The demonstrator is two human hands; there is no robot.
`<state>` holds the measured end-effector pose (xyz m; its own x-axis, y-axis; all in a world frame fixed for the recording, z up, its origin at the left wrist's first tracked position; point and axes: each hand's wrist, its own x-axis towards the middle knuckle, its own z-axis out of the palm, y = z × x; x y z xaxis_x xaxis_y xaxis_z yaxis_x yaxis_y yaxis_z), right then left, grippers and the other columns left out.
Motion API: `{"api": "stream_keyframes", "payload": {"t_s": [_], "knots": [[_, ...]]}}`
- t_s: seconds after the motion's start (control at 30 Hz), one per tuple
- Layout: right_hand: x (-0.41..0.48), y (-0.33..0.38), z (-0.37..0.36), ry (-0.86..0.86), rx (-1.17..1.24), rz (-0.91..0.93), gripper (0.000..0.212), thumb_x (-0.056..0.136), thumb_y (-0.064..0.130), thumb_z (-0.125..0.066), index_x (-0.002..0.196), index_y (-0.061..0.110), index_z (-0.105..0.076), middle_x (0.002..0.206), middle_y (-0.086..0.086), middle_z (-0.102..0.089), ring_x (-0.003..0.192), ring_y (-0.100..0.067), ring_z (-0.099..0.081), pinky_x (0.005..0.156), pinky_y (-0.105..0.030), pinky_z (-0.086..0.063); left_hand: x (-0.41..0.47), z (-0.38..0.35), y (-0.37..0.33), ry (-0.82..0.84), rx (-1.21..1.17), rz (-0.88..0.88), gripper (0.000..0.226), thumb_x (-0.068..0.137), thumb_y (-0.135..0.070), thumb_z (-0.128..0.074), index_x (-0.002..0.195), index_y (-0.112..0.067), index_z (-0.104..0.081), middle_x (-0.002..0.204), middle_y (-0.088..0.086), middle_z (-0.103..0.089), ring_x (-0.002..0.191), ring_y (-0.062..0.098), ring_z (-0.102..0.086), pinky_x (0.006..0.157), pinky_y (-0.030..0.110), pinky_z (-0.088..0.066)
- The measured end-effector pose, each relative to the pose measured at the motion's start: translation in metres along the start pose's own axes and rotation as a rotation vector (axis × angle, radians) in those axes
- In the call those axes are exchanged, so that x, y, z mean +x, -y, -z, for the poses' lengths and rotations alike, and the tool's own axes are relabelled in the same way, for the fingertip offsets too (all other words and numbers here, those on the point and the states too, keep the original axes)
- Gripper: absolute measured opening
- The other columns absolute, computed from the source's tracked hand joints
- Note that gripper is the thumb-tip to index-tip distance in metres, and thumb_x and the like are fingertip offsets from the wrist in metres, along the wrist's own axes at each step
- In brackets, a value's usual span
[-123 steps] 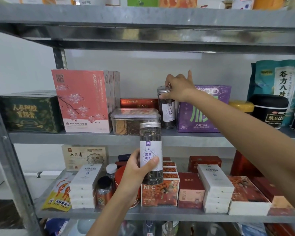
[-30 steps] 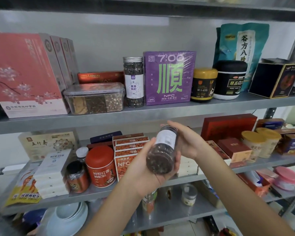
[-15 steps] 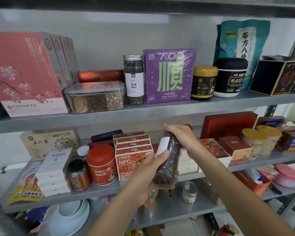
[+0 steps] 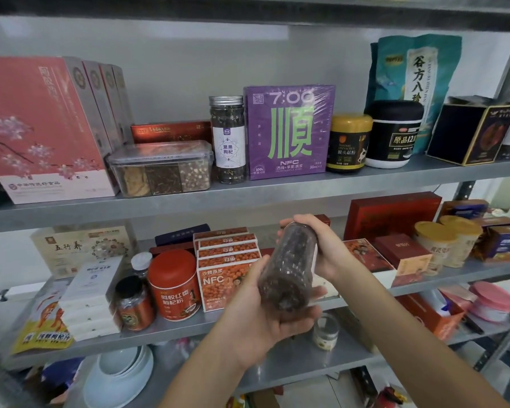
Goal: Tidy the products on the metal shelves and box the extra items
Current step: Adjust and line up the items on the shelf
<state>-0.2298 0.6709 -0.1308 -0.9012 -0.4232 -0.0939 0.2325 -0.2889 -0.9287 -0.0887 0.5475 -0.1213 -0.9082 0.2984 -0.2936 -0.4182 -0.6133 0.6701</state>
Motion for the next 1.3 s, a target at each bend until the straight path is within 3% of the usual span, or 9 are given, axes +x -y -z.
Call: {"api": "stream_keyframes", "payload": {"t_s": [0.1,0.2,0.3,0.4,0.53,0.63,0.77,1.03,1.3], "knots": [[-0.003,0.006,-0.002,-0.114,-0.327,0.123,0.02,0.089,0.026,-0.062,0.091,0.01,-0.075,0.1,-0.013,-0.069,0.089,-0.022,-0.067,0.075,-0.03,-0.056,0.005,0.009,-0.003,-0.297,0.522,-0.173,0.033,0.094,-0.051,-0.049,0.112,-0.024,-0.058,0.1,0.009,-0.072,0.081,0.024,-0.073,0.061,0.033,-0.059],[-0.007,0.01,-0.009,-0.2,-0.503,0.189,0.015,0.086,0.024,-0.067,0.084,0.012,-0.077,0.09,-0.01,-0.07,0.069,-0.011,-0.067,0.058,-0.018,-0.053,0.011,0.017,0.003,-0.217,0.917,-0.289,0.063,0.066,-0.066,-0.058,0.12,-0.036,-0.048,0.11,-0.008,-0.063,0.092,0.009,-0.068,0.065,0.017,-0.054],[-0.015,0.015,-0.013,-0.13,-0.436,0.183,0.026,0.083,0.033,-0.069,0.099,0.013,-0.074,0.1,-0.014,-0.071,0.075,-0.013,-0.068,0.064,-0.023,-0.053,0.014,0.028,0.011,-0.149,0.76,-0.319,0.069,0.066,-0.058,-0.065,0.127,-0.028,-0.051,0.11,-0.004,-0.069,0.097,0.016,-0.069,0.085,0.033,-0.057],[-0.023,0.02,-0.007,0.097,-0.187,0.134,0.044,0.082,0.041,-0.069,0.119,0.018,-0.067,0.116,-0.012,-0.068,0.1,-0.021,-0.065,0.083,-0.034,-0.054,0.009,0.032,0.011,0.063,0.245,-0.211,0.05,0.081,-0.042,-0.064,0.12,-0.011,-0.067,0.1,0.016,-0.073,0.081,0.029,-0.071,0.071,0.036,-0.06],[-0.032,0.018,-0.01,0.228,-0.086,0.104,0.043,0.085,0.026,-0.069,0.125,0.012,-0.06,0.108,-0.01,-0.069,0.095,-0.02,-0.066,0.071,-0.03,-0.056,0.005,0.035,0.012,0.202,-0.031,-0.162,0.052,0.079,-0.046,-0.06,0.108,-0.005,-0.074,0.108,0.024,-0.069,0.081,0.029,-0.069,0.069,0.036,-0.059],[-0.035,0.02,-0.016,0.186,-0.123,0.172,0.039,0.081,0.021,-0.066,0.119,0.011,-0.064,0.102,-0.007,-0.071,0.089,-0.016,-0.068,0.068,-0.026,-0.056,0.005,0.038,0.013,0.017,0.313,-0.258,0.053,0.086,-0.056,-0.047,0.118,-0.02,-0.068,0.113,0.015,-0.071,0.094,0.028,-0.07,0.077,0.036,-0.058],[-0.04,0.029,-0.022,0.137,-0.359,0.302,0.038,0.075,0.021,-0.072,0.113,0.025,-0.068,0.102,0.008,-0.073,0.095,-0.009,-0.069,0.073,-0.022,-0.056,0.003,0.04,0.01,-0.107,0.91,-0.456,0.046,0.083,-0.069,-0.055,0.122,-0.053,-0.037,0.125,-0.027,-0.057,0.109,-0.012,-0.057,0.088,0.016,-0.05],[-0.047,0.044,-0.047,-0.008,-0.933,0.591,0.049,0.077,0.02,-0.079,0.116,0.043,-0.061,0.121,0.013,-0.051,0.111,0.004,-0.047,0.092,-0.012,-0.042,0.019,0.063,0.006,-0.156,1.021,-0.733,0.071,0.086,-0.042,-0.063,0.141,-0.055,-0.02,0.141,-0.023,-0.046,0.132,0.001,-0.044,0.11,0.04,-0.041],[-0.043,0.071,-0.083,-0.172,-0.828,0.86,0.043,0.074,0.017,-0.081,0.111,0.033,-0.065,0.11,0.007,-0.061,0.102,-0.003,-0.055,0.091,-0.008,-0.04,0.028,0.057,-0.042,-0.237,1.301,-0.96,0.074,0.094,-0.047,-0.055,0.152,-0.041,-0.009,0.154,-0.015,-0.027,0.139,0.001,-0.031,0.11,0.044,-0.04]]}}
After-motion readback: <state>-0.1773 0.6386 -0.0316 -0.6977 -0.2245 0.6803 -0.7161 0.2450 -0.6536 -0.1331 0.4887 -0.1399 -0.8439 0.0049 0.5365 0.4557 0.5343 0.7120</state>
